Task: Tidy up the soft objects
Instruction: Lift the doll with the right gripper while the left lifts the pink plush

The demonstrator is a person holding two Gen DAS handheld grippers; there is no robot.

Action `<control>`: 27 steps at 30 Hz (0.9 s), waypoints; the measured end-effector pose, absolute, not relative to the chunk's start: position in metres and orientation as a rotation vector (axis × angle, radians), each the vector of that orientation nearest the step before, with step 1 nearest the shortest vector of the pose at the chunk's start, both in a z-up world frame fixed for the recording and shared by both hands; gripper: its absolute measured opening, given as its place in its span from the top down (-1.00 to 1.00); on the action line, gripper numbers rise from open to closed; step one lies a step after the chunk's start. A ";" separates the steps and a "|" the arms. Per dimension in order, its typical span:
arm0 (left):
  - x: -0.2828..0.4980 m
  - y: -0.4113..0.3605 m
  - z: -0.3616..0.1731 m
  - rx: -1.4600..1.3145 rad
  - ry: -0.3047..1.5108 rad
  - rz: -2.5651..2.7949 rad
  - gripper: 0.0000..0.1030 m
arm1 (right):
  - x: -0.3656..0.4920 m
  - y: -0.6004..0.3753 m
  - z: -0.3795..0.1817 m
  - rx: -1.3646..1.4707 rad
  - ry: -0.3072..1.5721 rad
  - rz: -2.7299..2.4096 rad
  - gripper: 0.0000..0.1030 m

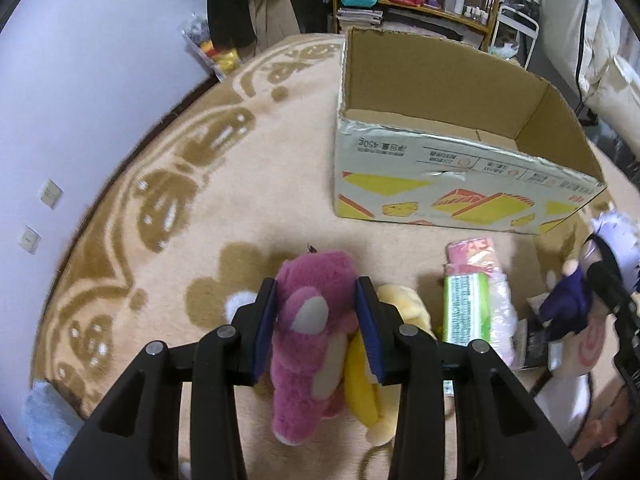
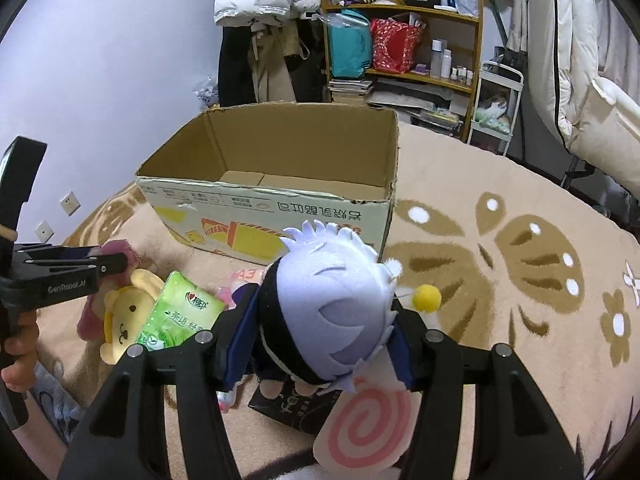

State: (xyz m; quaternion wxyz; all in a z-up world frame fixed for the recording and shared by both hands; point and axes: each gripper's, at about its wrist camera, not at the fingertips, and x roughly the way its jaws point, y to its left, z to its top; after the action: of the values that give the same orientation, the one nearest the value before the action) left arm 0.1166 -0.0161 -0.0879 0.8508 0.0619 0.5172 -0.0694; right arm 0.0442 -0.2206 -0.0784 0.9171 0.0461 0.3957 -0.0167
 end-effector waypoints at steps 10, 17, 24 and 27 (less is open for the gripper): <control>0.114 -0.007 -0.084 0.182 1.044 -0.077 0.71 | 0.038 -0.231 -0.071 0.160 0.771 -0.028 -0.18; 0.126 0.003 -0.098 0.112 1.096 -0.081 0.63 | 0.038 -0.235 -0.069 0.171 0.771 -0.025 -0.19; 0.134 0.009 -0.106 0.047 1.144 -0.093 0.23 | 0.044 -0.235 -0.080 0.202 0.818 0.021 -0.22; 0.137 0.007 -0.111 0.059 1.148 -0.074 -0.08 | 0.052 -0.233 -0.094 0.220 0.881 0.050 -0.22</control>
State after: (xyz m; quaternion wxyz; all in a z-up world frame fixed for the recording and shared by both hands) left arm 0.1370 0.0070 -0.1106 0.8387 0.0278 0.5428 -0.0351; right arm 0.0517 -0.2331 -0.0943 0.8985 0.1061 0.4254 0.0242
